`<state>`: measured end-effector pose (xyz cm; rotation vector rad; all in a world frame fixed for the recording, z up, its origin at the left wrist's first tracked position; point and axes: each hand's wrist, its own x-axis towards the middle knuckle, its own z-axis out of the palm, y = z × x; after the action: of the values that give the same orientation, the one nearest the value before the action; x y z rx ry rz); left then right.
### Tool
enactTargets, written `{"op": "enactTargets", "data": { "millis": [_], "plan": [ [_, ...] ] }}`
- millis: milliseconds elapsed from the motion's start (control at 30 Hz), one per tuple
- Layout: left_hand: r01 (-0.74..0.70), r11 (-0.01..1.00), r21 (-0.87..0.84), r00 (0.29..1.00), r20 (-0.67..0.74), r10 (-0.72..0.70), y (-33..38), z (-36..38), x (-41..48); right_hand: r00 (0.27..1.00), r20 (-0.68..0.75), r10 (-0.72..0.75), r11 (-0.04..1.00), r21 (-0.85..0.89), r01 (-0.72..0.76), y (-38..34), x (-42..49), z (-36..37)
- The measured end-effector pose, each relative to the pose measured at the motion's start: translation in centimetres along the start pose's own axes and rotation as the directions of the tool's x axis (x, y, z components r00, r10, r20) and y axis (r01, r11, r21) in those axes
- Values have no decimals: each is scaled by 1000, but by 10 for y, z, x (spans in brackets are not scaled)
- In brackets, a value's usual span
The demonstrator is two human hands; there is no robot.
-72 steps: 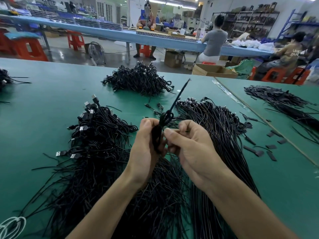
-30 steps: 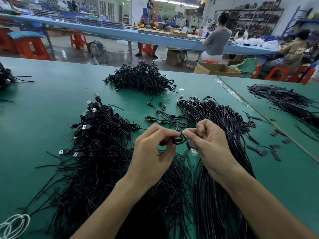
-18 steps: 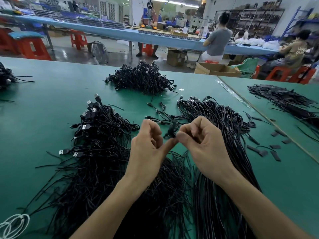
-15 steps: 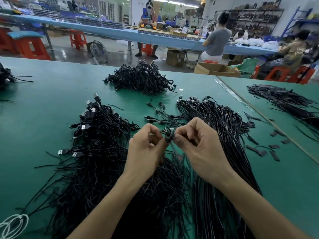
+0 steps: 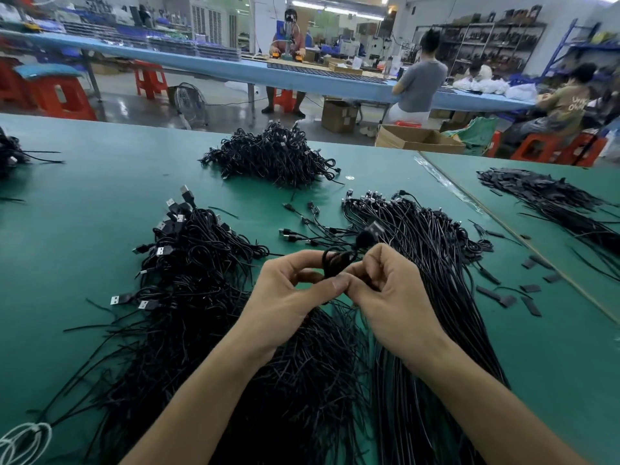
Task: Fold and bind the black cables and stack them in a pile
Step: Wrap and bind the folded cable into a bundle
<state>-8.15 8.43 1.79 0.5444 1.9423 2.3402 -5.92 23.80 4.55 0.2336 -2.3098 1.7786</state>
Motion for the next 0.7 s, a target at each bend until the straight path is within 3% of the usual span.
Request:
{"op": "enactTargets", "data": {
  "millis": [133, 267, 333, 400, 500, 567, 633, 700],
  "plan": [
    [-140, 980, 142, 990, 29, 138, -1, -7, 4, 993, 30, 116, 972, 202, -120, 0, -1, -1],
    [-308, 911, 275, 951, 83, 297, -4, -13, 7, 957, 116, 266, 798, 530, -286, -1, 0, 2],
    [-325, 888, 324, 945, 101, 309, -6, -15, 6, 914, 187, 359, 688, 609, -394, 3, 1, 3],
    [-250, 895, 369, 968, 84, 236, -8, -18, 6, 885, 233, 404, 679, 572, -461, 9, 4, 1],
    [-90, 910, 405, 993, -32, 113, -11, -27, 9, 904, 209, 374, 863, 277, -421, 20, 9, -5],
    [-4, 921, 389, 978, -190, 85, -11, -40, 13, 939, 88, 331, 933, -177, -312, 35, 13, -13],
    [58, 950, 307, 930, -362, 60, -11, -56, 17, 964, -29, 263, 751, -622, -223, 54, 17, -27],
    [83, 965, 248, 872, -487, 50, -13, -71, 19, 958, -95, 269, 533, -814, -231, 71, 20, -40]
  ]
}}
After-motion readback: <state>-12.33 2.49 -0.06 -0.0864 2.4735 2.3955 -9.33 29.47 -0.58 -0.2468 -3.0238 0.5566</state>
